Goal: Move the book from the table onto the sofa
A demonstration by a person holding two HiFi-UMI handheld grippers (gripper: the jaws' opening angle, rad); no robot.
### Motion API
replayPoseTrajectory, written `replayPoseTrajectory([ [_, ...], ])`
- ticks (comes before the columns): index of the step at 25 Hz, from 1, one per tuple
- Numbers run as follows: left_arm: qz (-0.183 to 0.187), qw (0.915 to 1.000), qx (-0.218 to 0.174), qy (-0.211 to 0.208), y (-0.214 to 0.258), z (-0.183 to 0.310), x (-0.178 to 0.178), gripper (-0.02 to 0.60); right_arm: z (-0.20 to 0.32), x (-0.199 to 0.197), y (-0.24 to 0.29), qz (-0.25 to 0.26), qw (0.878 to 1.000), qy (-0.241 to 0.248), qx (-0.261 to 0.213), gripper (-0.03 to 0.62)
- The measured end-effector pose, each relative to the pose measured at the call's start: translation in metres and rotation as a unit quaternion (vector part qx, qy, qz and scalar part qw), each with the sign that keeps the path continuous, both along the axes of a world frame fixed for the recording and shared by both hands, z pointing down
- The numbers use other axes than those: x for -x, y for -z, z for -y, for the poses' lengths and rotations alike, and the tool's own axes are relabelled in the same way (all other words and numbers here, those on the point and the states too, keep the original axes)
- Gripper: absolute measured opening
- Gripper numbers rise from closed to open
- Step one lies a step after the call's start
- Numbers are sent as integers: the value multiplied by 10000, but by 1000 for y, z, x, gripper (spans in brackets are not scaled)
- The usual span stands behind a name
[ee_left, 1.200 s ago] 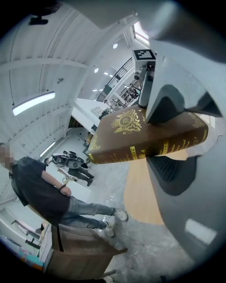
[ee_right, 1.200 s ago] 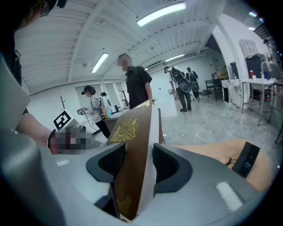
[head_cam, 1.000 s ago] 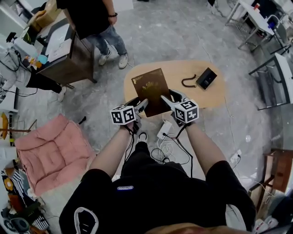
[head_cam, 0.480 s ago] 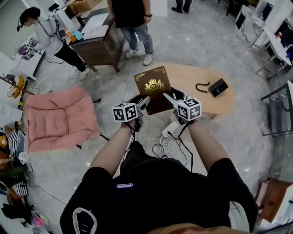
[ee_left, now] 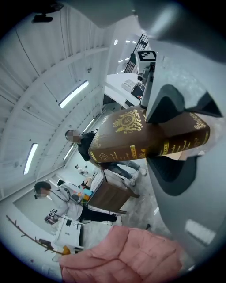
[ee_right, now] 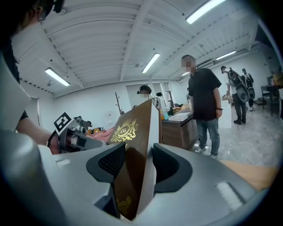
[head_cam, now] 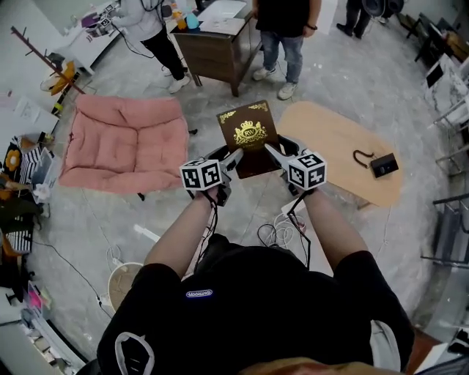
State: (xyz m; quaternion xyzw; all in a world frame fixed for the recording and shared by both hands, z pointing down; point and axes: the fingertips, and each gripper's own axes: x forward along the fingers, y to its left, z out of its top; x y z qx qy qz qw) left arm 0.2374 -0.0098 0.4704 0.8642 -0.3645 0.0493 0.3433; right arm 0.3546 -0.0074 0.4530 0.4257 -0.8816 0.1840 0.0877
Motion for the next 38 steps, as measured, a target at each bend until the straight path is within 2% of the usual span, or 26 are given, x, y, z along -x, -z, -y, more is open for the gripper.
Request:
replayPoseTrajectory([
  [9,-225,9972,205,682,-21,40,199,242,54,200,-17,-262,9971,698,171,225],
  [18,-200,9939,217,1060,-30,83,344,242,105,344,-28,-393,9923,1146,268,225],
  [24,-267,9883,245,1484,-37,92,410,241,125,413,-32,-484,9856,1601,244,224],
  [32,-323,9785,439,1991,-64,104,462,240,148,468,-61,-545,9760,2058,452,224],
  [38,-359,9670,644,2439,-95,123,494,239,177,504,-94,-623,9635,2522,651,224],
])
